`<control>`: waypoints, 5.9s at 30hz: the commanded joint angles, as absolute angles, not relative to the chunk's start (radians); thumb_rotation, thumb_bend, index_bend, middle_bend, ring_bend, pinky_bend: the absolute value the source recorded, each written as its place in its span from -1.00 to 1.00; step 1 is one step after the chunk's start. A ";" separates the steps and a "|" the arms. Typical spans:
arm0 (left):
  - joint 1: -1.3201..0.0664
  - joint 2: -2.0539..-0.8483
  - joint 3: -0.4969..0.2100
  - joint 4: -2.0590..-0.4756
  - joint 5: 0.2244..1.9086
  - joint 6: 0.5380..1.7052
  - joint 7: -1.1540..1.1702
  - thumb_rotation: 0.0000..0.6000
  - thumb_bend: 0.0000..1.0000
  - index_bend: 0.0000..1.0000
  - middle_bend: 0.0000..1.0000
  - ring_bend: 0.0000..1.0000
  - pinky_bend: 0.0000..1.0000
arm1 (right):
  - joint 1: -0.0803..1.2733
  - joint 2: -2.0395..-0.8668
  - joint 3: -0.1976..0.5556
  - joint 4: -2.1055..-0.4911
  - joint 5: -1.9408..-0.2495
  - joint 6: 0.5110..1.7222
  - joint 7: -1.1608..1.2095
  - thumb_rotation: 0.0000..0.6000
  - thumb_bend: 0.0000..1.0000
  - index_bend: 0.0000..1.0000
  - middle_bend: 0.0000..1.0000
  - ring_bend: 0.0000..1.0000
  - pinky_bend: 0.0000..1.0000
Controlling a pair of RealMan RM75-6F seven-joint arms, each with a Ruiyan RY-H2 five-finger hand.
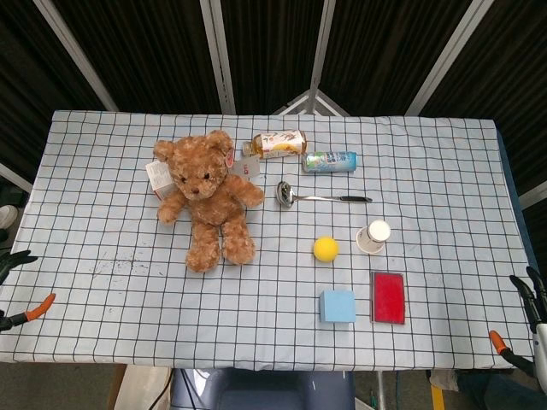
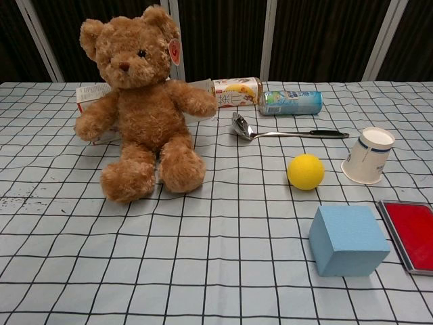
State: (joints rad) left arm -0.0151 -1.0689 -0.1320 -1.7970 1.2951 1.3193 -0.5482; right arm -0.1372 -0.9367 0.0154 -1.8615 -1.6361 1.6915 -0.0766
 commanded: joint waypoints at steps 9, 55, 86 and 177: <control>-0.278 -1.205 -0.278 -1.628 1.014 0.924 -0.681 1.00 -0.44 -0.58 -0.87 -1.00 -1.00 | -0.129 -0.940 0.013 -1.865 -1.626 1.672 -0.086 1.00 -0.56 -0.72 -0.88 -0.76 -1.00; -0.571 -1.589 -0.455 -1.413 0.623 0.773 -0.492 1.00 -0.36 -0.47 -0.69 -1.00 -1.00 | -0.125 -0.932 0.018 -1.861 -1.589 1.660 -0.060 1.00 -0.57 -0.72 -0.88 -0.76 -1.00; -0.631 -1.755 -0.529 -1.314 0.537 0.937 -0.378 1.00 0.01 -0.17 -0.11 -0.91 -1.00 | -0.124 -0.922 0.011 -1.865 -1.590 1.654 -0.041 1.00 -0.56 -0.72 -0.88 -0.76 -1.00; -0.590 -1.764 -0.603 -1.423 0.586 1.062 -0.239 1.00 0.19 -0.01 0.02 -0.77 -1.00 | -0.125 -0.915 0.002 -1.882 -1.592 1.650 -0.041 1.00 -0.56 -0.72 -0.88 -0.76 -1.00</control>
